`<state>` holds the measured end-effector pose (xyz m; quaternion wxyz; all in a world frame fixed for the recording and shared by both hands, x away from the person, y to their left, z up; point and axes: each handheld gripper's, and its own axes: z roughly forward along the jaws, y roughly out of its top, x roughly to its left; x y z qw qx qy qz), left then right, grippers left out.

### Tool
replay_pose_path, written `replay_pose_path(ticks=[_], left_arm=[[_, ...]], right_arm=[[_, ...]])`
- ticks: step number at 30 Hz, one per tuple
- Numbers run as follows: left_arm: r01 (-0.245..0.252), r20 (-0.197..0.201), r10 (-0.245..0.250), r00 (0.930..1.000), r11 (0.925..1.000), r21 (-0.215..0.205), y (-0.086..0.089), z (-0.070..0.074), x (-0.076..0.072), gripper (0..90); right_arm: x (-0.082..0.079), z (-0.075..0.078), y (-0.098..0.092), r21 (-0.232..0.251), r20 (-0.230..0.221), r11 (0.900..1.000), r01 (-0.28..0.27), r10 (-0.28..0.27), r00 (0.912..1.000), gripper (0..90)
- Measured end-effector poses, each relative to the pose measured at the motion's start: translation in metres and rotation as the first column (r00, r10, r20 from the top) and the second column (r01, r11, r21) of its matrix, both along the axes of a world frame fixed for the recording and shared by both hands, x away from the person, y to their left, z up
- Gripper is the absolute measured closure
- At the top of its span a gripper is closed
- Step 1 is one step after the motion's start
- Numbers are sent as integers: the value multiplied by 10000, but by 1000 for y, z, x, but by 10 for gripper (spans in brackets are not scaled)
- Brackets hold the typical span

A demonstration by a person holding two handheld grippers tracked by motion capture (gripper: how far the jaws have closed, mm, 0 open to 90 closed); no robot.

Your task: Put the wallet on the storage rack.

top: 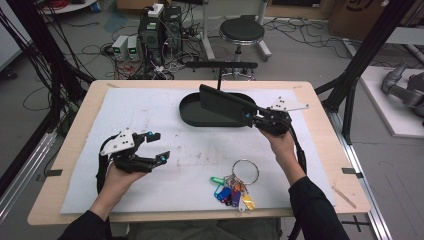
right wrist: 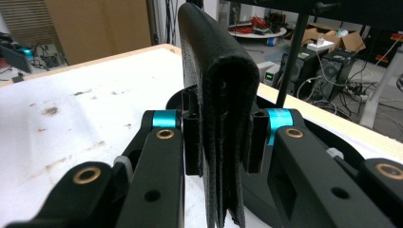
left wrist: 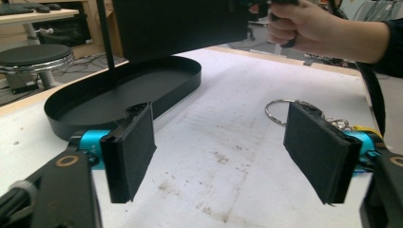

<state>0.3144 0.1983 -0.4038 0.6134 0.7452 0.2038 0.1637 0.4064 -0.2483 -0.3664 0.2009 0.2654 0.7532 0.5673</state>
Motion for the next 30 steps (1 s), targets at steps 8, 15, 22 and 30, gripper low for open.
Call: replay_pose_path(ticks=[8, 15, 22, 30], left_arm=[[-24, 105, 24, 9999, 10000, 74, 1, 1, -3, 242], [-8, 94, 7, 10000, 9999, 120, 1, 0, -4, 242], [-12, 107, 10, 9999, 9999, 162, 1, -1, -4, 242], [-2, 183, -1, 9998, 9999, 161, 3, 0, -7, 242]], right_arm=[[18, -3, 8, -102, -21, 9991, 400, -400, 9992, 758], [30, -8, 20, -181, -19, 9984, 528, -528, 9986, 758], [45, -15, 30, -323, -290, 9975, 625, -634, 9976, 758], [61, -27, 41, -411, -406, 9968, 686, -703, 9967, 759]])
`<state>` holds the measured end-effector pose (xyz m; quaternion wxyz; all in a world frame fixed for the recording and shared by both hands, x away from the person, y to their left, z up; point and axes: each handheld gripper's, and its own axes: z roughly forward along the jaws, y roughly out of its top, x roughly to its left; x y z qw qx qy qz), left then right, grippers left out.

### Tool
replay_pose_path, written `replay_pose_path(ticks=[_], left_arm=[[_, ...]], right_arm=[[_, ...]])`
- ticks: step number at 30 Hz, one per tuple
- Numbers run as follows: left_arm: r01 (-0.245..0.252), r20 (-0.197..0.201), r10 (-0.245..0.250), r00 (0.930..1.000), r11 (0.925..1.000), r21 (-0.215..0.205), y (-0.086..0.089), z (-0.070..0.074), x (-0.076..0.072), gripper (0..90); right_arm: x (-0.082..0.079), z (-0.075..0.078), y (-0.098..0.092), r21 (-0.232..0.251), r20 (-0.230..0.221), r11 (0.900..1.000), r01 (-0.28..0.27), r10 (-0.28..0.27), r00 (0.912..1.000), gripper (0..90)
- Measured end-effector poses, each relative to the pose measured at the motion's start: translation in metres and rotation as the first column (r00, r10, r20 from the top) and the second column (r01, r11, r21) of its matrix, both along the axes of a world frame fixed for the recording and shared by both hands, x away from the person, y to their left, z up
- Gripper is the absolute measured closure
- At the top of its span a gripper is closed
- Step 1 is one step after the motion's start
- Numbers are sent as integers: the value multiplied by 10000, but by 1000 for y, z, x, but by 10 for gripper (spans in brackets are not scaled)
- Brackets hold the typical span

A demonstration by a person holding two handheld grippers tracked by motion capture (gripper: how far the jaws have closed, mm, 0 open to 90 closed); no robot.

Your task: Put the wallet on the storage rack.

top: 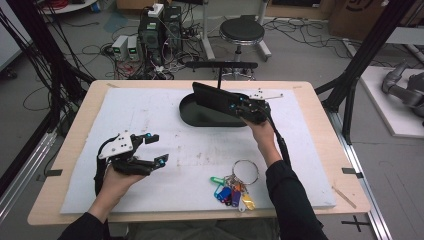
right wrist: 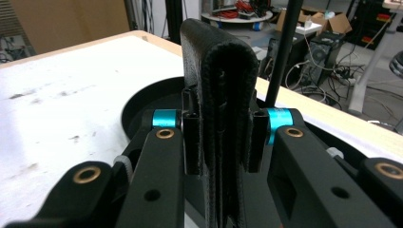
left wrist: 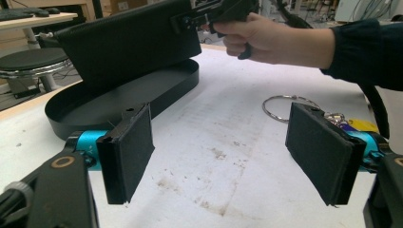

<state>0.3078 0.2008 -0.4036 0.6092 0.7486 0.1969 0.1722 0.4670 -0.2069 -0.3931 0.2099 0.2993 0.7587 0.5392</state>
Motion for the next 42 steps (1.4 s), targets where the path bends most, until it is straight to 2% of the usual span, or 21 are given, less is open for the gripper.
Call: replay_pose_path(ticks=[5, 9, 17, 26, 32, 34, 42], left_arm=[[4, 12, -4, 10000, 10000, -22, 1, 0, -1, 242], [-13, -3, 13, 10000, 10000, -55, 2, -1, -1, 242], [64, -16, -64, 10000, 10000, -39, 1, -1, -1, 242], [-9, 36, 9, 10000, 10000, -5, 3, -1, -3, 242], [15, 64, -15, 10000, 10000, 4, 2, -1, -3, 242], [36, 36, -36, 10000, 10000, 8, 2, -1, -3, 242], [14, 26, -14, 10000, 10000, 22, 2, -1, -3, 242]], right_arm=[[8, -10, 3, 86, -157, 9999, 105, -104, 9998, 759], [14, -18, 5, -78, -321, 9999, 145, -147, 9994, 759], [21, -22, 7, -85, -192, 10000, -22, 20, 9998, 758], [26, -27, -1, 59, -579, 9998, 197, -194, 9981, 753], [29, -31, -8, -326, -841, 9992, 233, -260, 9961, 742], [30, -33, -10, -387, -1104, 9990, 231, -272, 9935, 738], [31, -35, -11, -973, -1374, 9945, 383, -515, 9892, 708]])
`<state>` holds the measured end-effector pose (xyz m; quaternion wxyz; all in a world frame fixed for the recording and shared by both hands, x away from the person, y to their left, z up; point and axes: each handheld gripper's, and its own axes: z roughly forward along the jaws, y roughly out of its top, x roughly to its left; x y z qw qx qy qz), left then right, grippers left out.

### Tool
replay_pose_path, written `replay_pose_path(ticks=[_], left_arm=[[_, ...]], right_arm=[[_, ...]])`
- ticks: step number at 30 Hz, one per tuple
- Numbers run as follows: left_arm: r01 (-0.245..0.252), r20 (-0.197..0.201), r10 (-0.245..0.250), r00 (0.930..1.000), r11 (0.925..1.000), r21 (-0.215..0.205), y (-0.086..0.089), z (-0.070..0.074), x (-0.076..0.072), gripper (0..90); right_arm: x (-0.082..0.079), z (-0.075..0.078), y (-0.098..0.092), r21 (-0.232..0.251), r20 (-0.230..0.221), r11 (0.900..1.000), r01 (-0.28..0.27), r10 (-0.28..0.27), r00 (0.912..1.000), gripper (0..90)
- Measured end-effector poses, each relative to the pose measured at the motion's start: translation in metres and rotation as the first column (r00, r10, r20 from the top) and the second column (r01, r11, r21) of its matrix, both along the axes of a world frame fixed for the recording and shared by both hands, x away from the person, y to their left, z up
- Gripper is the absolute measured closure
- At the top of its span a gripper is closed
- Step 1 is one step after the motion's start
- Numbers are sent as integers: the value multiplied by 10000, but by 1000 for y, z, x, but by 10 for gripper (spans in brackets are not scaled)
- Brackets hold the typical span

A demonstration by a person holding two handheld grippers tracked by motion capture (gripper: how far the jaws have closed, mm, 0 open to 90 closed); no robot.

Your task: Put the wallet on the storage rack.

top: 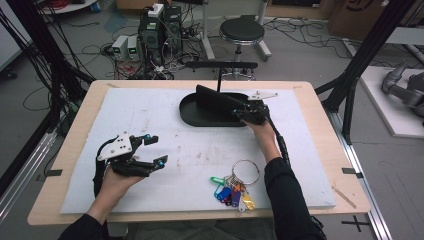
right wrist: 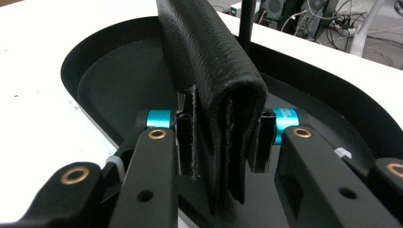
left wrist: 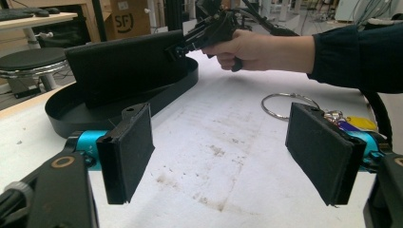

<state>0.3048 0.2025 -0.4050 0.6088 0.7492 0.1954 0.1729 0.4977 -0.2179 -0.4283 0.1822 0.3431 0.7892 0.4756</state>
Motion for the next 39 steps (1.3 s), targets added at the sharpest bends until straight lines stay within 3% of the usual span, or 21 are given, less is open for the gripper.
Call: replay_pose_path(ticks=[13, 17, 18, 23, 26, 30, 37, 39], left_arm=[[28, -41, -28, 10000, 10000, 21, 0, -1, 0, 242], [11, -35, -11, 10000, 10000, 20, 0, -1, 0, 242], [18, -30, -18, 10000, 10000, 25, 0, -1, 0, 242], [-8, -42, 8, 10000, 10000, 25, 0, -1, 1, 242], [-29, -47, 29, 10000, 10000, 22, 0, 0, 1, 242], [-51, -77, 51, 10000, 10000, -1, 0, 0, 3, 242], [-86, -99, 86, 9999, 10000, -14, -2, 0, 5, 242], [-84, -112, 84, 9999, 10000, 8, -3, 0, 8, 242]], right_arm=[[-1, 0, 1, -462, -144, 9985, 285, -292, 9995, 654], [-2, 1, 0, -491, -115, 9977, 460, -466, 9988, 603], [-2, 2, 0, -472, -103, 9969, 626, -631, 9980, 551], [-3, 5, -3, -478, -128, 9955, 815, -821, 9965, 458], [-5, 7, -6, -228, -326, 9964, 812, -820, 9961, 382], [-12, 17, -12, -97, -197, 9981, 603, -605, 9980, 333], [-25, 32, -23, 5, 34, 9996, 269, -269, 9996, 316], [-32, 38, -33, 351, 36, 9989, 319, -320, 9995, 309]])
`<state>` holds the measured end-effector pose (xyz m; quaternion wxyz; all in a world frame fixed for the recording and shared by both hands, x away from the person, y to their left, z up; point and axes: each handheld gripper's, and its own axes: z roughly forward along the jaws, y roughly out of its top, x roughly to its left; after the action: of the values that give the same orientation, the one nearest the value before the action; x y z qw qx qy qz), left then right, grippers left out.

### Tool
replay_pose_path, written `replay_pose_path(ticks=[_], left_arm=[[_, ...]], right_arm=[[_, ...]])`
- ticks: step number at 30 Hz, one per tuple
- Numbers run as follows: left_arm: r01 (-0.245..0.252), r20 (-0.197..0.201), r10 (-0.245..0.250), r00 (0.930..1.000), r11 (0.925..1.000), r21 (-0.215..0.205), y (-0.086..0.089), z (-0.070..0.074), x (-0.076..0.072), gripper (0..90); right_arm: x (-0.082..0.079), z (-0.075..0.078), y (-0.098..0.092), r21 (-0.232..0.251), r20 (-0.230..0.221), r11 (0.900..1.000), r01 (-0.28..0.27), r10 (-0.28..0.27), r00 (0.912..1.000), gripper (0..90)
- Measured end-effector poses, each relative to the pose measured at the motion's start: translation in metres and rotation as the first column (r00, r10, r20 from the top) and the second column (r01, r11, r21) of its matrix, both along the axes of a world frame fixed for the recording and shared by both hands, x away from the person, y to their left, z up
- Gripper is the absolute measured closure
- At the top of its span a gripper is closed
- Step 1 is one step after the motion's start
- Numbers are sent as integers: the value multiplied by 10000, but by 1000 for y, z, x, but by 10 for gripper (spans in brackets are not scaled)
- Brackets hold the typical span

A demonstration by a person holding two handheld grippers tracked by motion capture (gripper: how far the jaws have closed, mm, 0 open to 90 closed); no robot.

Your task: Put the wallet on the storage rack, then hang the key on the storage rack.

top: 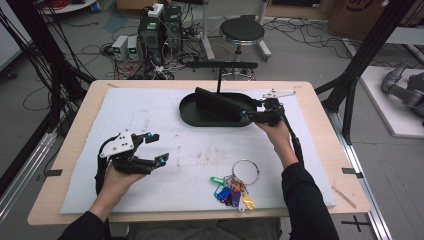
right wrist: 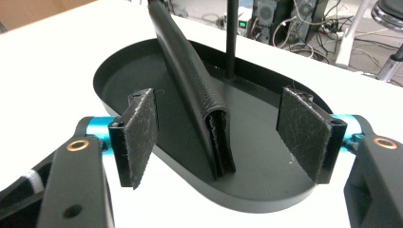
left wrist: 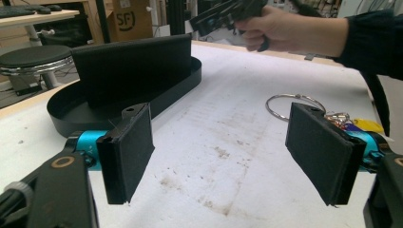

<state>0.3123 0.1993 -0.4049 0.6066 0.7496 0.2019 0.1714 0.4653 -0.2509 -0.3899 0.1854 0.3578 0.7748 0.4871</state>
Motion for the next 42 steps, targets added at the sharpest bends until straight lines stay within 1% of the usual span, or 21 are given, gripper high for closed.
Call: replay_pose_path(ticks=[3, 4, 6, 7, 9, 10, 11, 13, 14, 15, 17, 18, 19, 22, 23, 26, 30, 34, 37, 39, 42], left_arm=[[-34, -30, 34, 10000, 10000, 35, -1, 0, 2, 242], [-34, -30, 34, 10000, 10000, 35, -1, 0, 2, 242], [-49, -72, 50, 10000, 10000, 39, -2, 0, 4, 242], [-73, -72, 73, 9999, 10000, 39, -2, -1, 5, 242], [-105, -81, 105, 9999, 9999, 51, -2, -1, 7, 242], [-148, -105, 149, 9998, 9999, 73, -2, -1, 7, 242], [-160, -127, 160, 9998, 9998, 73, -2, -1, 8, 242], [-210, -146, 211, 9997, 9998, 45, -1, -2, 9, 242], [-271, -150, 272, 9995, 9996, 53, -1, -2, 9, 242], [-277, -170, 277, 9995, 9996, 1, 0, -2, 10, 242], [-448, -203, 447, 9988, 9990, -48, 2, -2, 11, 242], [-497, -228, 496, 9985, 9987, -63, 4, -3, 12, 242], [-584, -255, 582, 9980, 9983, -73, 5, -3, 13, 242], [-944, -262, 948, 9951, 9954, 157, 8, -3, 14, 242], [-1099, -259, 1103, 9936, 9938, 164, 9, -3, 13, 242], [-1573, -229, 1580, 9872, 9871, 296, 13, -3, 14, 242], [-1844, -293, 1849, 9823, 9827, 196, 17, -3, 15, 242], [-1791, -232, 1796, 9835, 9835, 241, 15, -1, 14, 245], [-1751, -133, 1754, 9844, 9843, 206, 13, 1, 15, 245], [-1764, -134, 1765, 9842, 9843, 101, 12, 2, 15, 245], [-1791, -190, 1794, 9836, 9837, 149, 12, 1, 17, 245]], right_arm=[[-9, 5, -10, 425, -65, 9991, 9, -7, 10000, 294], [-9, 5, -10, 425, -65, 9991, 9, -7, 10000, 294], [-19, 9, -20, 662, -127, 9978, -11, 19, 9999, 280], [-19, 9, -20, 662, -127, 9978, -11, 19, 9999, 280], [-32, 13, -31, 813, -27, 9967, -14, 16, 10000, 272], [-32, 13, -31, 813, -27, 9967, -14, 16, 10000, 272], [-41, 15, -37, 930, -20, 9957, -26, 28, 10000, 265], [-46, 16, -41, 1016, 42, 9948, -12, 8, 10000, 263], [-56, 16, -47, 1116, 161, 9937, 22, -40, 9999, 262], [-56, 16, -47, 1116, 161, 9937, 22, -40, 9999, 262], [-65, 15, -54, 1199, 250, 9928, 44, -75, 9997, 260], [-73, 13, -59, 1274, 249, 9918, 86, -118, 9996, 257], [-73, 13, -59, 1274, 249, 9918, 86, -118, 9996, 257], [-85, 8, -66, 1396, 249, 9901, 142, -179, 9995, 243], [-93, 5, -70, 1521, 187, 9881, 244, -276, 9994, 237], [-101, 3, -74, 1558, 316, 9874, 285, -338, 9989, 233], [-113, -4, -80, 1712, 377, 9842, 453, -524, 9979, 234], [-117, -7, -83, 1559, 401, 9861, 573, -643, 9971, 233], [-121, -6, -86, 1661, 410, 9844, 581, -658, 9970, 230], [-124, -6, -85, 1655, 488, 9848, 528, -616, 9969, 227], [-124, -6, -85, 1644, 425, 9851, 498, -575, 9974, 219]])
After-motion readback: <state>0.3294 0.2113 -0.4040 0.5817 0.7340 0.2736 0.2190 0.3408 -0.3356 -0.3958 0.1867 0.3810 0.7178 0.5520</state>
